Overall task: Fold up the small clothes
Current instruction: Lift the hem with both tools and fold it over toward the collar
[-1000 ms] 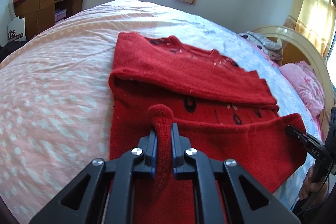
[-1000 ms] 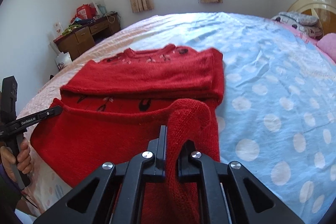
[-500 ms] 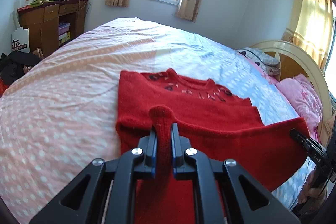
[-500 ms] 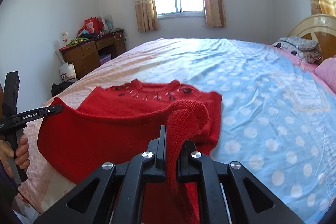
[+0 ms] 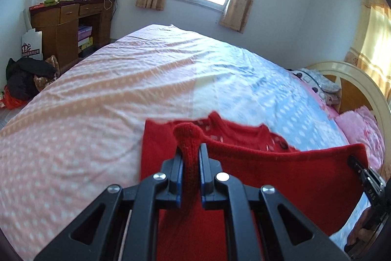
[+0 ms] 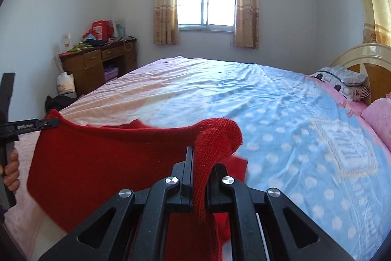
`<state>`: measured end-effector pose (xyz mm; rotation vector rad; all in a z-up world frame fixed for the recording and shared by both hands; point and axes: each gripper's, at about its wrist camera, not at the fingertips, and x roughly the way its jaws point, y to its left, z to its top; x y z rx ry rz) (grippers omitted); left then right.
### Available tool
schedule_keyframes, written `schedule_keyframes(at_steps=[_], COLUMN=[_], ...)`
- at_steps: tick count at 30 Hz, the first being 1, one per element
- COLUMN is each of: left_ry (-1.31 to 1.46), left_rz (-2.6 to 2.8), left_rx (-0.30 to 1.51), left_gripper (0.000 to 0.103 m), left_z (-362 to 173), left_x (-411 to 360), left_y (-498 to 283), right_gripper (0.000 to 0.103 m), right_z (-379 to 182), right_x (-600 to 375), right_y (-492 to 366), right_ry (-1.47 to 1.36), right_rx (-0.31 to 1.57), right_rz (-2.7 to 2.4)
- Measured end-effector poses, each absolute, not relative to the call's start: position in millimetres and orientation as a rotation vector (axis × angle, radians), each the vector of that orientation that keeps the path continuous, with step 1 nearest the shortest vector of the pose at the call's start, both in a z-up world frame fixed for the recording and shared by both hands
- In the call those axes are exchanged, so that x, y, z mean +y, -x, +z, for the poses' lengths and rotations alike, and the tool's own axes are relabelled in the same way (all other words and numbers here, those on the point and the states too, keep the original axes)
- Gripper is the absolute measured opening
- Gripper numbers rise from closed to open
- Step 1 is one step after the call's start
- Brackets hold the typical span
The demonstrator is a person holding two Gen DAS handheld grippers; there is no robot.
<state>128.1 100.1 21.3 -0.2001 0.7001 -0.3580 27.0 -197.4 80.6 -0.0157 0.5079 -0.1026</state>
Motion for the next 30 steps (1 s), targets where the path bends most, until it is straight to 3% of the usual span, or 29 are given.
schedule_keyframes(at_steps=[9,18,20,26,30], left_ry=[0.211,0.161,0.19,0.2,0.151], left_rz=[-0.288,-0.211,-0.212,-0.204,-0.181], left_rx=[0.698,0.91,0.917,0.932,0.936], left_gripper=[0.011,0.011,0.016,0.02,0.027], left_z=[19,-59,-59,-62,-62], left_x=[75,48,53,56,49], left_y=[-211,-273,-273,-267,-275], right_gripper=[0.006,0.006,0.006,0.006,0.016], right_z=[59,1,-3,-22,-28], right_x=[-221,-232,-233,-245,-257], right_y=[-130,-179,-183,-202,-206], right_ry=[0.003,-0.005,-0.006,-0.042,-0.111], right_rx=[0.546,0.665,0.688,0.813,0.86], right_rz=[-0.177,-0.246,-0.247,-0.268,-0.28])
